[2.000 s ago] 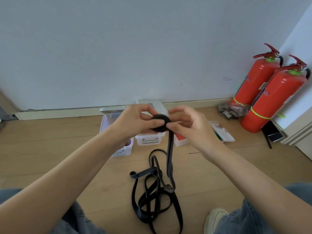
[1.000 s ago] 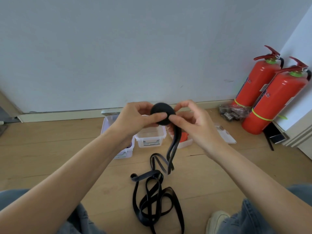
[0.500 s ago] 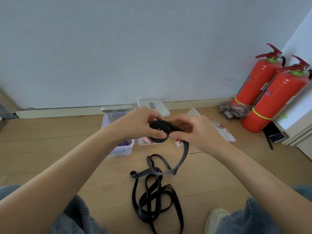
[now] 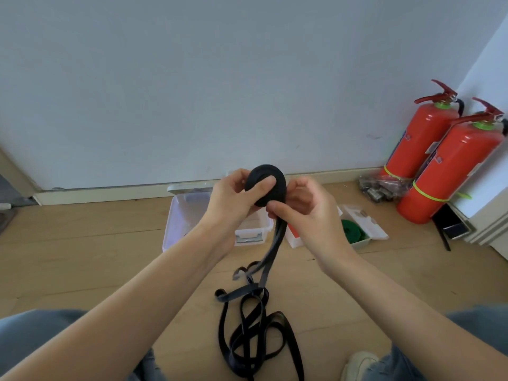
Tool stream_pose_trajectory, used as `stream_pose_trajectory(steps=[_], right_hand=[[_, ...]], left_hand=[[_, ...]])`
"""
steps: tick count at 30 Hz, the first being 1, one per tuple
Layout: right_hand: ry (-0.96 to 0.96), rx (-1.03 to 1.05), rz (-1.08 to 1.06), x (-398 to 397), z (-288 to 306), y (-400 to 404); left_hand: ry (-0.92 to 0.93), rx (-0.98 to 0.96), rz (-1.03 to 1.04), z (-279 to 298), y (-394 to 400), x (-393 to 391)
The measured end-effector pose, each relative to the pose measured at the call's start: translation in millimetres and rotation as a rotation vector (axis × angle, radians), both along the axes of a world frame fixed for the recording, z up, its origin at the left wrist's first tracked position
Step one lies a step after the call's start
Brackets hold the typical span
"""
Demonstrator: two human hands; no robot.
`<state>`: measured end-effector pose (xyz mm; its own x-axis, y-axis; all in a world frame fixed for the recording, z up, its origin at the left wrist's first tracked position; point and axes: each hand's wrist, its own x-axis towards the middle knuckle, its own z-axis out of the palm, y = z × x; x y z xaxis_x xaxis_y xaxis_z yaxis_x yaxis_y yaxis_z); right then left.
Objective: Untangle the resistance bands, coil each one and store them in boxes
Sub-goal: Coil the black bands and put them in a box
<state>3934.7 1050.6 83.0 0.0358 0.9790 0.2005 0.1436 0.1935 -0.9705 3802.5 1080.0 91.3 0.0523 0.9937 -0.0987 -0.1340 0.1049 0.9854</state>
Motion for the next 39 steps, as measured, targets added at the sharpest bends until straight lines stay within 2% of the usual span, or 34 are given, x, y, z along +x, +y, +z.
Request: stream_pose_trajectory(steps=[2, 5, 8, 10, 11, 13, 15, 20, 25, 28, 30, 32, 35, 37, 39], right_hand=[[-0.018, -0.034, -0.024, 2, 0, 1], [-0.115, 0.035, -0.007, 12, 7, 4], [-0.331, 0.143, 0.116, 15, 12, 5], [-0.406, 0.154, 0.155, 15, 11, 6], [-0.371, 0.131, 0.152, 17, 11, 7], [-0.150, 0.043, 0.148, 24, 13, 9], [-0.020, -0.011, 0.143, 28, 18, 11], [0.089, -0.073, 0.200, 22, 18, 8], [0.039, 0.003, 0.094, 9, 11, 8], [-0.097, 0.071, 0.053, 16, 12, 12], [-0.332, 0.138, 0.115, 20, 17, 13], [-0.445, 0.144, 0.221, 19, 19, 13], [-0.280, 0.059, 0.273, 22, 19, 13], [-0.115, -0.052, 0.270, 32, 22, 15], [-0.051, -0.107, 0.280, 39, 25, 17]], left_hand=[[0.080, 0.008, -0.020, -2, 2, -1], [0.335, 0.070, -0.136, 0, 8, -13], [0.386, 0.045, -0.396, 0, 4, -14], [0.397, 0.050, -0.392, 0, 3, -14], [0.381, 0.059, -0.341, 2, 4, -16], [0.293, 0.059, -0.224, 7, 9, -21], [0.203, 0.065, -0.141, 10, 12, -25], [0.131, 0.118, -0.006, 10, 11, -18], [0.060, 0.104, 0.062, 1, 5, -5], [0.253, 0.097, -0.070, 2, 7, -10], [0.432, 0.140, -0.224, 8, 9, -19], [0.473, 0.164, -0.362, 11, 8, -21], [0.483, 0.186, -0.320, 13, 7, -18], [0.411, 0.215, -0.248, 18, 9, -21], [0.306, 0.225, -0.171, 24, 13, -26]])
